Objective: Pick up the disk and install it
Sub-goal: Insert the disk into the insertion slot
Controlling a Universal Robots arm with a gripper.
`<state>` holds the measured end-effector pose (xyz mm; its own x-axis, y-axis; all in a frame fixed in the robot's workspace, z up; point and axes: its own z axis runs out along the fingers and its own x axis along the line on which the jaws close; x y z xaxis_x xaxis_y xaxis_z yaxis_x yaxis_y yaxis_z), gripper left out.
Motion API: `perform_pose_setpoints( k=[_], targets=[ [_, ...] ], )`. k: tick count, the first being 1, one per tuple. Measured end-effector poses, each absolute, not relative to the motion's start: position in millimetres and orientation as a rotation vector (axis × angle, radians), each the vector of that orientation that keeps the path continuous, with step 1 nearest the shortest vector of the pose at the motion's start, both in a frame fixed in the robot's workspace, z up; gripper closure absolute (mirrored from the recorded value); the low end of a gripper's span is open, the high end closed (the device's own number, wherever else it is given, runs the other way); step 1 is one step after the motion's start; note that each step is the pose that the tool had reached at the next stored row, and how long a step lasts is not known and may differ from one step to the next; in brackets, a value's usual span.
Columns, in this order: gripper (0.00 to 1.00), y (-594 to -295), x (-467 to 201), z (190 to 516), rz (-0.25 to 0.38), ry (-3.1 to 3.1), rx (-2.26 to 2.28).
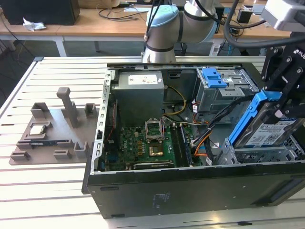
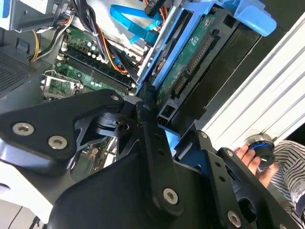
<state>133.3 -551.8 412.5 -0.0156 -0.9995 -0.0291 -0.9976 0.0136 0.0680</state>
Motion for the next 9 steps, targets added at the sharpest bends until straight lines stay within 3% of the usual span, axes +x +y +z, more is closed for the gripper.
perform_pose_setpoints(
  k=[8,9],
  targets=[
    [0.62,-551.8,133.4,409.2,-0.107,-2.217,2.185],
    [0.56,-551.8,133.3,409.0,-0.107,-2.217,2.185]
  ],
)
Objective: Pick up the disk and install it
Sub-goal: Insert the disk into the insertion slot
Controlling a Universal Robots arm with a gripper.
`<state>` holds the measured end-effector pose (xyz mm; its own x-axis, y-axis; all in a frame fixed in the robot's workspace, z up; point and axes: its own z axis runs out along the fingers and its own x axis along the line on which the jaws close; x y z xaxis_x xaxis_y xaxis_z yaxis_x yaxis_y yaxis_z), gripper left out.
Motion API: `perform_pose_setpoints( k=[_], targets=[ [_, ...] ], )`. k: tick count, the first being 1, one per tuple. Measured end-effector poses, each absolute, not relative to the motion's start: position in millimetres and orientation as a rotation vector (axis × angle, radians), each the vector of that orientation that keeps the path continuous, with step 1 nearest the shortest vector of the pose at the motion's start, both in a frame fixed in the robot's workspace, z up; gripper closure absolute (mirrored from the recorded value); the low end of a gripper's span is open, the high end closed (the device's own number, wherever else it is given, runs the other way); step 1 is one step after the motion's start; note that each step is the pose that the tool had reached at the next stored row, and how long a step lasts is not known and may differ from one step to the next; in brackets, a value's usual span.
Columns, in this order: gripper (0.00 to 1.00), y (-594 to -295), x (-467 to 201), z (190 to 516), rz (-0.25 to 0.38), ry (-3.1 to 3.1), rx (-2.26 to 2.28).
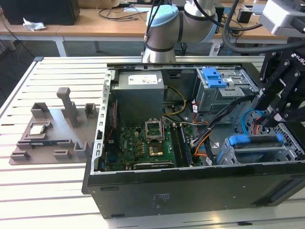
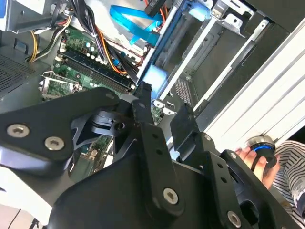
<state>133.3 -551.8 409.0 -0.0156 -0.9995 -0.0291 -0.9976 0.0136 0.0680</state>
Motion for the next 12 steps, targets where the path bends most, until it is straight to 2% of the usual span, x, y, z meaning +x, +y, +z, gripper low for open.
perform_pose_setpoints(
  k=[3,8,12],
  targets=[
    [0.57,-551.8,133.4,408.7,-0.107,-2.217,2.185],
    [0.88,-551.8,133.3,408.1,-0.107,-2.217,2.185],
    [0.89,-551.8,133.4,407.7,-0.107,-2.217,2.185]
  ],
)
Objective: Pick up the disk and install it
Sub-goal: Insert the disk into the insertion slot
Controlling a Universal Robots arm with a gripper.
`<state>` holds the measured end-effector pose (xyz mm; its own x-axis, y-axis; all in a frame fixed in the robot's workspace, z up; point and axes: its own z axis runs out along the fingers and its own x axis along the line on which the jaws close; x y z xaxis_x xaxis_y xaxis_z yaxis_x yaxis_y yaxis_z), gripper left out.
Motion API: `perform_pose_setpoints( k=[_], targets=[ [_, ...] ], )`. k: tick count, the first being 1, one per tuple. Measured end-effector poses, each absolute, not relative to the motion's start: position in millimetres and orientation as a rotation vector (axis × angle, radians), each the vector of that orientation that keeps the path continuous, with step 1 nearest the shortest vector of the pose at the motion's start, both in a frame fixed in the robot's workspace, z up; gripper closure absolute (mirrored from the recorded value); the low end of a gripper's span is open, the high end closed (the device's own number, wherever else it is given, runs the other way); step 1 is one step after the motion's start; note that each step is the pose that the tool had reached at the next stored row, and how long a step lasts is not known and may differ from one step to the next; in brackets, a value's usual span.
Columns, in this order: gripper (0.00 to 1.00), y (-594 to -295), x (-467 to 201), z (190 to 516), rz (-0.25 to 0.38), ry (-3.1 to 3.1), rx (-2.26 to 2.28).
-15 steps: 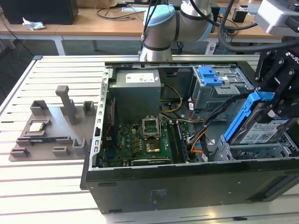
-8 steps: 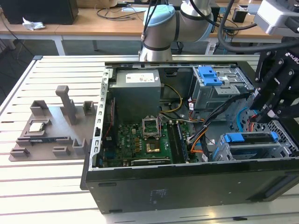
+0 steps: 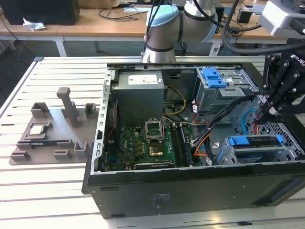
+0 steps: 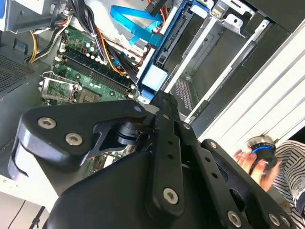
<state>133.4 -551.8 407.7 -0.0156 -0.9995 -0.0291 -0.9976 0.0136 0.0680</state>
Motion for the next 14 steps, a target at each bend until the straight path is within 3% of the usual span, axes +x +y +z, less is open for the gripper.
perform_pose_setpoints(
  k=[14],
  targets=[
    [0.89,-540,172,395,-0.102,-2.21,2.18]
  ],
)
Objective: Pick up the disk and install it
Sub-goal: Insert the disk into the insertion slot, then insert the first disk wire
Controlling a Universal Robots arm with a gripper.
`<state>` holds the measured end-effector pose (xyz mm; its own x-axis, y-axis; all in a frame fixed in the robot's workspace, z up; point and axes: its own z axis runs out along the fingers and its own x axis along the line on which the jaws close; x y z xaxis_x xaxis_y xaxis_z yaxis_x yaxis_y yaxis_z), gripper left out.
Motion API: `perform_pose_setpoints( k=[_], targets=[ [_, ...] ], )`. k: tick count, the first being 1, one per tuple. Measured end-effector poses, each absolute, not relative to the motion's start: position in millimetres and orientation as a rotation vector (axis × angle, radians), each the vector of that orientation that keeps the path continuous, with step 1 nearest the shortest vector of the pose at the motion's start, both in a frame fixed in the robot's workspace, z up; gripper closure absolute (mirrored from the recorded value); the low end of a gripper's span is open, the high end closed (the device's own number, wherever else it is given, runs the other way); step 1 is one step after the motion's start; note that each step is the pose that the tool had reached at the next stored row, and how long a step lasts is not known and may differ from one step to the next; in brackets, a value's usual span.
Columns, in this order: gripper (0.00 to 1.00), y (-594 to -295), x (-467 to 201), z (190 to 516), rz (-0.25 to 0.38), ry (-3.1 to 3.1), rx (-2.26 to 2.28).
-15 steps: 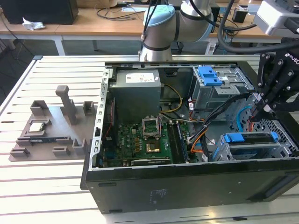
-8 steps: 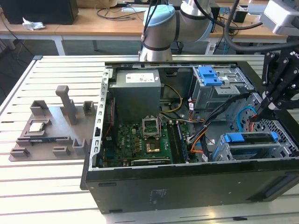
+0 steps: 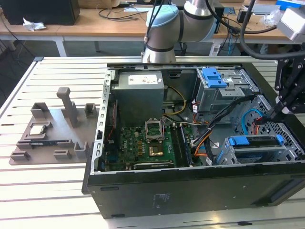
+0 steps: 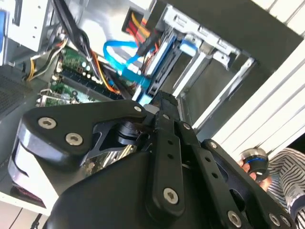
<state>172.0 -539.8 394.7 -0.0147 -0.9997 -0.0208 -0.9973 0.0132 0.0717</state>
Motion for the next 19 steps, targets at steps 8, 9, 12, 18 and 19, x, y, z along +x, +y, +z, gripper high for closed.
perform_pose_setpoints(
  k=[8,9,12,18,19],
  targets=[
    [0.89,-535,184,388,-0.102,-2.209,2.177],
    [0.89,-535,184,388,-0.102,-2.209,2.178],
    [0.89,-535,184,387,-0.102,-2.209,2.178],
    [0.64,-535,184,387,-0.102,-2.209,2.178],
    [0.64,-533,184,387,-0.096,-2.206,2.175]
  ],
)
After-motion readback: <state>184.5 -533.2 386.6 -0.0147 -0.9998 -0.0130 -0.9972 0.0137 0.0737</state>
